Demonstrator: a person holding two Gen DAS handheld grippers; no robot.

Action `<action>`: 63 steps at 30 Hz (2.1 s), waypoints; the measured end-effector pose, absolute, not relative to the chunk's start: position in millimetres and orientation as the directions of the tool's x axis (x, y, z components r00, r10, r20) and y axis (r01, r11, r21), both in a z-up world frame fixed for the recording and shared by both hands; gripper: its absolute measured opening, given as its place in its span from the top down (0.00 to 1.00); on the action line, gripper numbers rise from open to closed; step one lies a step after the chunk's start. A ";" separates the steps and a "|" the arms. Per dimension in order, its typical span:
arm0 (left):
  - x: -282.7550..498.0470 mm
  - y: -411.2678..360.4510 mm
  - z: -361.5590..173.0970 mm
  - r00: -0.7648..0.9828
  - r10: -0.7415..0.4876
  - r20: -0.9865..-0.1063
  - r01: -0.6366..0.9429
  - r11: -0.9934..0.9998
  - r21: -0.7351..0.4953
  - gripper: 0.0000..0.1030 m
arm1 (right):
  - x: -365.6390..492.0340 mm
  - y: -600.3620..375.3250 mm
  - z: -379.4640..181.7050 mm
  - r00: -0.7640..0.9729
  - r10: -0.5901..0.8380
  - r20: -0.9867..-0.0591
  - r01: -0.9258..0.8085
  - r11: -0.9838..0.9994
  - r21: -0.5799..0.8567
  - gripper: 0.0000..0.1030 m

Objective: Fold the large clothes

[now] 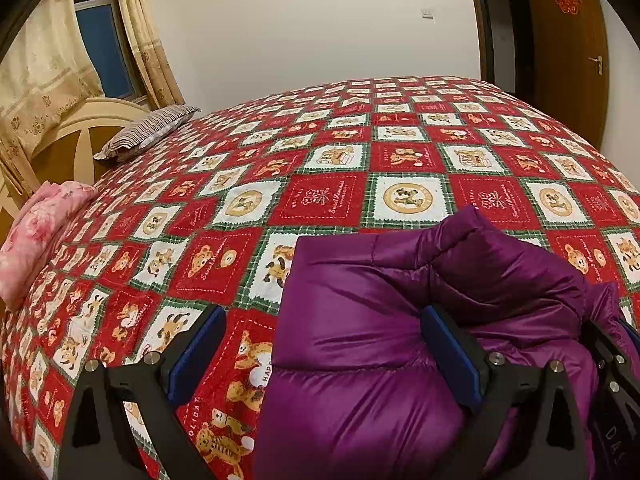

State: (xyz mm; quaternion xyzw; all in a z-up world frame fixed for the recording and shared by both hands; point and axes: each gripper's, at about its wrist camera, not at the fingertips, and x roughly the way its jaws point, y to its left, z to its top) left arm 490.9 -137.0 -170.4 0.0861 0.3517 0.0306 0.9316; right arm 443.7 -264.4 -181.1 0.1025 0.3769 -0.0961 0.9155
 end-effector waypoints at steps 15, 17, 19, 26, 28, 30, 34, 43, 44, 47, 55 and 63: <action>491.5 -136.1 -173.1 0.749 0.105 -0.654 0.010 0.985 0.170 0.04 | 446.5 -265.1 -185.4 0.692 -0.090 -0.717 0.255 0.959 0.126 0.58; 491.4 -135.7 -173.3 0.748 0.106 -0.655 0.010 0.985 0.171 0.04 | 446.6 -265.1 -185.7 0.689 -0.092 -0.718 0.255 0.959 0.122 0.58; 491.4 -136.0 -173.2 0.748 0.105 -0.655 0.010 0.985 0.170 0.04 | 447.3 -263.5 -186.4 0.686 -0.099 -0.721 0.256 0.960 0.112 0.58; 491.4 -136.5 -173.3 0.749 0.106 -0.654 0.010 0.985 0.171 0.04 | 448.0 -261.5 -187.9 0.683 -0.106 -0.723 0.256 0.961 0.101 0.58; 491.4 -136.4 -173.3 0.749 0.105 -0.655 0.010 0.986 0.169 0.04 | 448.2 -261.3 -188.2 0.682 -0.111 -0.722 0.257 0.962 0.095 0.58; 491.4 -136.7 -173.4 0.749 0.107 -0.654 0.009 0.985 0.171 0.04 | 448.0 -261.6 -188.9 0.682 -0.114 -0.722 0.258 0.962 0.092 0.58; 490.8 -136.5 -174.3 0.749 0.106 -0.654 0.010 0.985 0.171 0.03 | 448.1 -260.8 -190.1 0.682 -0.117 -0.722 0.259 0.962 0.089 0.57; 491.2 -136.4 -177.7 0.748 0.108 -0.655 0.011 0.985 0.174 0.03 | 448.5 -260.1 -190.5 0.680 -0.118 -0.724 0.258 0.962 0.086 0.57; 491.2 -136.5 -177.7 0.748 0.108 -0.655 0.011 0.985 0.174 0.03 | 448.8 -260.7 -190.9 0.680 -0.119 -0.724 0.259 0.962 0.085 0.57; 491.1 -136.3 -177.9 0.748 0.110 -0.655 0.010 0.984 0.176 0.03 | 449.5 -260.8 -192.1 0.680 -0.121 -0.724 0.259 0.962 0.082 0.57; 492.3 -136.7 -179.4 0.747 0.117 -0.654 0.008 0.983 0.184 0.03 | 451.5 -261.0 -193.4 0.675 -0.125 -0.727 0.259 0.963 0.075 0.56; 492.6 -137.0 -179.8 0.746 0.119 -0.655 0.007 0.982 0.187 0.03 | 452.7 -260.5 -194.7 0.671 -0.126 -0.731 0.258 0.964 0.071 0.56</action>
